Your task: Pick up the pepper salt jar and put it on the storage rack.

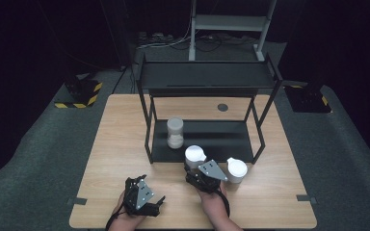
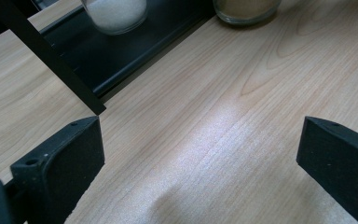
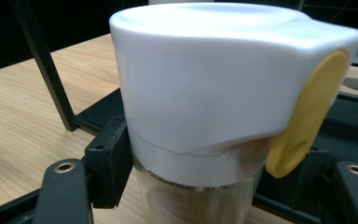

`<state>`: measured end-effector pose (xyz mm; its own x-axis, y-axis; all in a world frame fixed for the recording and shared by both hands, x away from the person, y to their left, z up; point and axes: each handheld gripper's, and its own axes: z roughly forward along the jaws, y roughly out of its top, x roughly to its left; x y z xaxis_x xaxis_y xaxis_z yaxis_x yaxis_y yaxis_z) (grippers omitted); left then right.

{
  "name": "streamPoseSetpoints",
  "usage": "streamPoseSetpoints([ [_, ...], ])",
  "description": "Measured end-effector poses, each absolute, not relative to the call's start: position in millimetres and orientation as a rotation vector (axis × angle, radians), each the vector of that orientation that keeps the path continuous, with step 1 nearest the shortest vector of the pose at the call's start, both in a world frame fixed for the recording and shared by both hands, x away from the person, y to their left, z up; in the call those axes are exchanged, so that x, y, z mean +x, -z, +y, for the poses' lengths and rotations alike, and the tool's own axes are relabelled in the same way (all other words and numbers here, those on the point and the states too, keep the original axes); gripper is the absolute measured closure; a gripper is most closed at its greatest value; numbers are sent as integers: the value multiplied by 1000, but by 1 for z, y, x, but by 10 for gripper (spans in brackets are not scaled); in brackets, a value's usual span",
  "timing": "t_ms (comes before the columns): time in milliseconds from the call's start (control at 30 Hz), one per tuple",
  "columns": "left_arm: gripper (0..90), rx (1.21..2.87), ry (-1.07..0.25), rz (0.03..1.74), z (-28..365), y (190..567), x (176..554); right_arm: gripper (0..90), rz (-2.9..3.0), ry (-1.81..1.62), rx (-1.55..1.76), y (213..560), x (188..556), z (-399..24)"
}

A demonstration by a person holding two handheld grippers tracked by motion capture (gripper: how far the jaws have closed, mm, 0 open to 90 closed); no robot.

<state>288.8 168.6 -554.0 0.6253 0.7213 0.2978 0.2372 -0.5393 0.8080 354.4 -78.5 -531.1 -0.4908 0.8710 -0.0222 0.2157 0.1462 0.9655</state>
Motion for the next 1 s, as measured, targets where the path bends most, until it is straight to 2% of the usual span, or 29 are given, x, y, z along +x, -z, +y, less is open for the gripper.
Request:
streamPoseSetpoints([
  [1000,9,2085,-808,738,169,554,288,303,1786,-1399,1040,504,375,-76],
])
